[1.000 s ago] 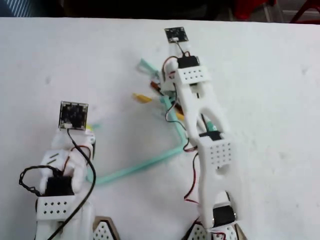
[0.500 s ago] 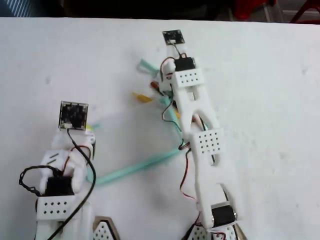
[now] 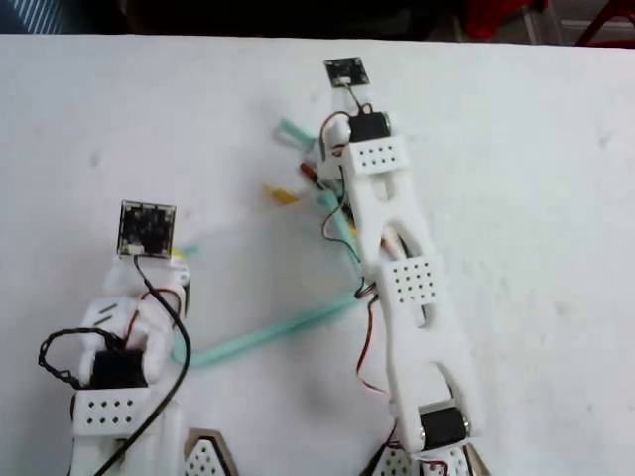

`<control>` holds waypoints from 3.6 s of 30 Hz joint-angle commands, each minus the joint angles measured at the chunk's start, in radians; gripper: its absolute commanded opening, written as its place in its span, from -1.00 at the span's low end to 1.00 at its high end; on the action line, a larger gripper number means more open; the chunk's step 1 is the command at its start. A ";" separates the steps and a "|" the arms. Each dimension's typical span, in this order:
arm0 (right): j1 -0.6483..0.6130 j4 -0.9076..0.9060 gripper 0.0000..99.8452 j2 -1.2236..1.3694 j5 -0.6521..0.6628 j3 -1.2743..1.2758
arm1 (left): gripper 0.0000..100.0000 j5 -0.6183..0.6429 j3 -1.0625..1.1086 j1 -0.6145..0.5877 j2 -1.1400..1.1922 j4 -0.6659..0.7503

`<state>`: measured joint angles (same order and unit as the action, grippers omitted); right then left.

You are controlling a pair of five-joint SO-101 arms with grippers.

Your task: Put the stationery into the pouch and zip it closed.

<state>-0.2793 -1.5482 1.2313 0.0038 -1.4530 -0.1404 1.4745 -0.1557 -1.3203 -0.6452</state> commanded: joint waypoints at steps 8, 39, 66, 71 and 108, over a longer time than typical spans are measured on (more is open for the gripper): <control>-0.007 -0.157 -0.97 -0.231 -0.005 -0.207 | -0.95 -0.012 -0.005 0.073 -0.016 0.025; 0.054 -0.171 -0.97 -0.486 -0.005 0.212 | -0.94 -0.012 0.011 0.076 -0.016 0.026; -0.140 -0.173 -0.97 -1.460 0.212 0.557 | -0.63 -0.397 -1.100 0.197 -0.012 -0.850; -0.220 -0.171 -0.97 -1.573 0.207 0.700 | -0.63 -0.356 -1.115 0.344 -0.012 -0.977; -0.390 0.054 -0.97 -1.527 0.109 0.801 | -0.41 0.055 -0.957 0.481 -0.077 -0.852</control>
<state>-0.6582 -1.5021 -0.2770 0.1235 -0.6383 -0.1511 0.4526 0.3061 -1.3418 -1.5704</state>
